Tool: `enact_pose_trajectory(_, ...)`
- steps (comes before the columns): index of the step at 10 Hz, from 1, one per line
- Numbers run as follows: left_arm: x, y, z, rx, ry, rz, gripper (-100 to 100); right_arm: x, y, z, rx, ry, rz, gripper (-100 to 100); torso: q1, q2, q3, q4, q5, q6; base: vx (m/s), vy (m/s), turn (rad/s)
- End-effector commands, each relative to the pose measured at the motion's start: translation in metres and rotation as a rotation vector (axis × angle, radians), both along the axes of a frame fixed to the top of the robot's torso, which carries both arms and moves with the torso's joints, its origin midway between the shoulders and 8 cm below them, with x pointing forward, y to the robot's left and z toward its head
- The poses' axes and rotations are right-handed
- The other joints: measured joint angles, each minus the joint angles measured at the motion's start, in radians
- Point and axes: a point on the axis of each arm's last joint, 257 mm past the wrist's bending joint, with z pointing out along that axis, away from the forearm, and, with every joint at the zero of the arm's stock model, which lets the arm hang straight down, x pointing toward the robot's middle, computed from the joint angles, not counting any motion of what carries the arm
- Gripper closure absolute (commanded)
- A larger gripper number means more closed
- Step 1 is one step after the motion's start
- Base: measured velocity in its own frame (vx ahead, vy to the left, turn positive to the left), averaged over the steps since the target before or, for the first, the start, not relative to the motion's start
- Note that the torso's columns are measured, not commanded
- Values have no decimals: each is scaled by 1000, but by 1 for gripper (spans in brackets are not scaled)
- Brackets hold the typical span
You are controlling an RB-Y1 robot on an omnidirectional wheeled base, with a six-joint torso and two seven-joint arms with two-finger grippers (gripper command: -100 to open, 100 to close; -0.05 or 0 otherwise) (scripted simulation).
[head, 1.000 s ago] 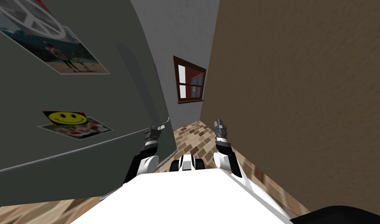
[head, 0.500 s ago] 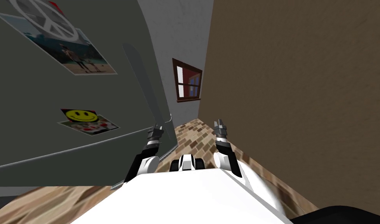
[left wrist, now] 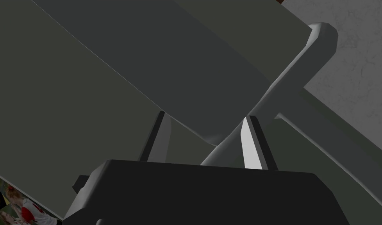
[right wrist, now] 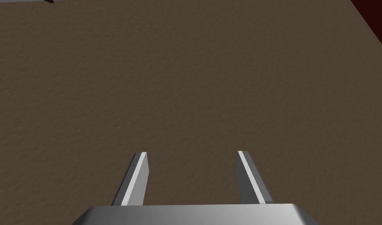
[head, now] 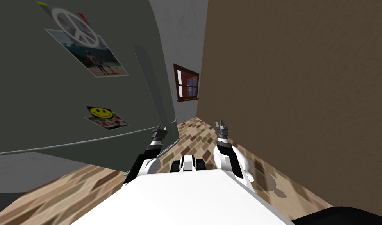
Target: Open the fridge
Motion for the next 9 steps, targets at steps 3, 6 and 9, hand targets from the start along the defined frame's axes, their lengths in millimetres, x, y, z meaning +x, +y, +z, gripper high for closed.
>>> enact_pose_trajectory(3,1,-26,0,-1,3,-80,100,0,0,0,0,0,0,0,0,-6,-4,-4,2,1,-201,77,-97)
enact_pose_trajectory(6,-1,-42,4,-1,-6,-129,100,0,0,0,0,0,0,0,5,1,1,-2,4,-3,-253,131,-117)
enact_pose_trajectory(9,-4,-57,7,-2,-13,-179,100,0,0,0,0,0,0,0,4,2,2,0,3,-4,-289,115,-103)
